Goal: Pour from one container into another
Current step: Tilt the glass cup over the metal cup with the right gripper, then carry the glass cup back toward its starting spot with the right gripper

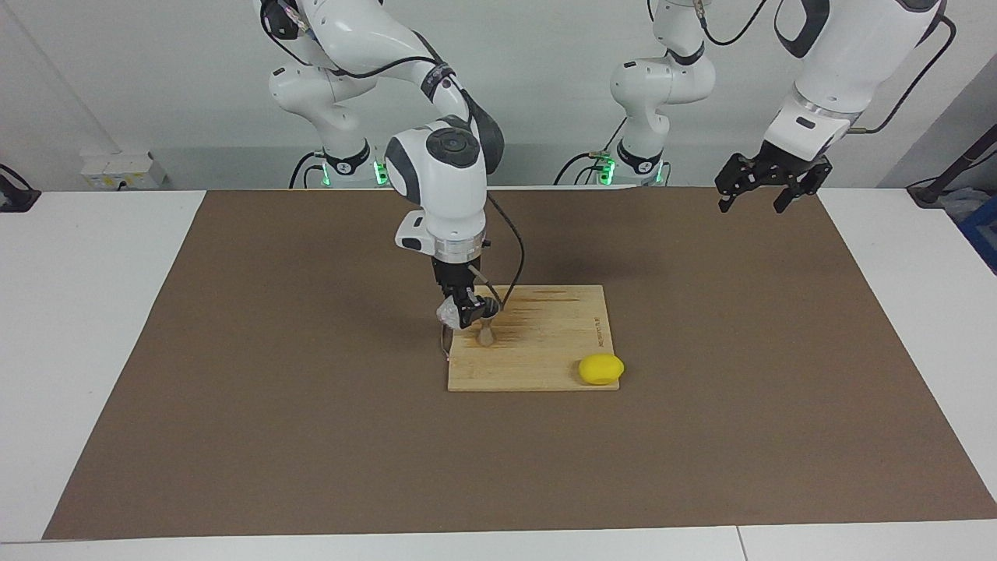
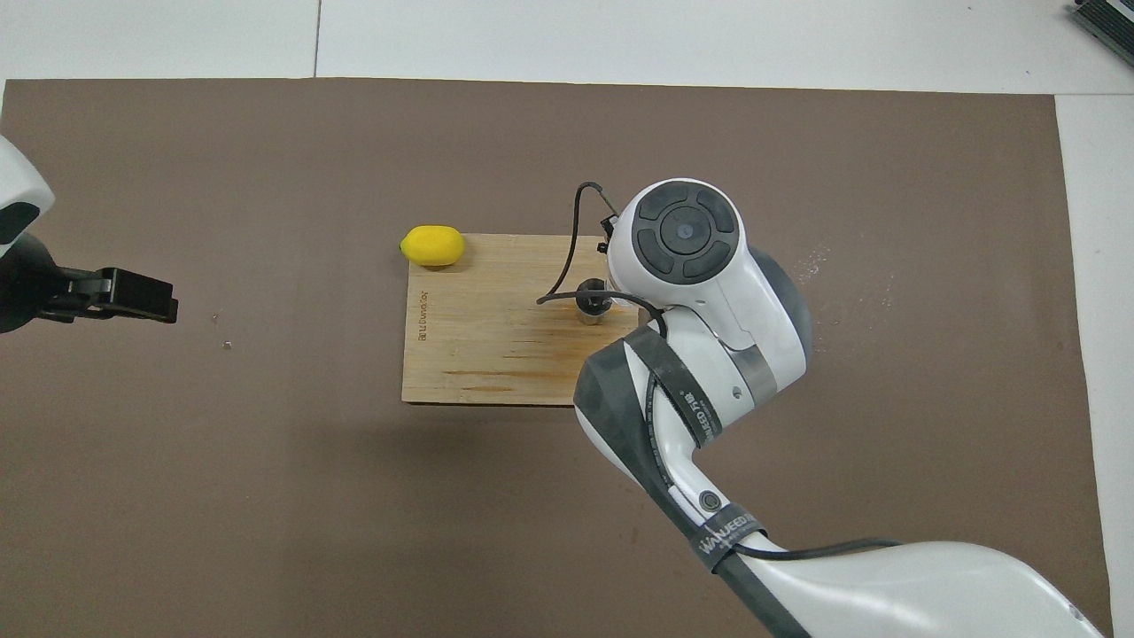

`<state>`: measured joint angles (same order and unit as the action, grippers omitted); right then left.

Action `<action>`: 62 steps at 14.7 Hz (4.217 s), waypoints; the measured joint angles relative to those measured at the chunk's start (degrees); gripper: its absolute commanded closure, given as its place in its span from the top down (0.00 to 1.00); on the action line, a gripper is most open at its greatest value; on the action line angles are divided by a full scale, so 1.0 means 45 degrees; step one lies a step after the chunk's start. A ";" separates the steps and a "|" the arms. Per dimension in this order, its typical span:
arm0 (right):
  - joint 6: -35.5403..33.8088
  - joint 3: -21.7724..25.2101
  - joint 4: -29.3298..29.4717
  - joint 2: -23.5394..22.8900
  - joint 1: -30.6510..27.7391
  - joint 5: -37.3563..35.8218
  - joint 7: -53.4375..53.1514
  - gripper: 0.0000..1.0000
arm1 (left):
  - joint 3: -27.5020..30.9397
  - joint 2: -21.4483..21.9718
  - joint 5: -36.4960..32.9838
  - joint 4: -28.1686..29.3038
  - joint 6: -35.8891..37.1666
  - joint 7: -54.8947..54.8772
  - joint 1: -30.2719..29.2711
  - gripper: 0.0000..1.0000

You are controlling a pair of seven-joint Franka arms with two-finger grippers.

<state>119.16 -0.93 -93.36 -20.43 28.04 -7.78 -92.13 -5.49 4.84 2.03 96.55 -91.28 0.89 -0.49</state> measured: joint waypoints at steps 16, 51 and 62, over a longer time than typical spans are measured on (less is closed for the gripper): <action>-0.0221 -0.0005 0.0183 -0.0234 0.0561 -0.1551 -0.0009 0.17 | -0.0016 0.0695 -0.0139 0.0390 0.0410 -0.0487 -0.0106 1.00; -0.1023 0.0052 0.1643 -0.0607 -0.0531 0.1723 -0.0183 0.15 | -0.0047 0.0803 -0.0139 0.0444 0.0390 -0.0489 -0.0105 1.00; -0.1056 0.0117 0.0788 -0.0631 -0.3574 0.6482 0.3218 0.12 | -0.0047 0.0802 -0.0139 0.0444 0.0390 -0.0489 -0.0106 1.00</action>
<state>114.41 -0.40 -89.82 -23.26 11.96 21.39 -77.64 -5.70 8.45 1.40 98.55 -89.52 -1.31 -0.97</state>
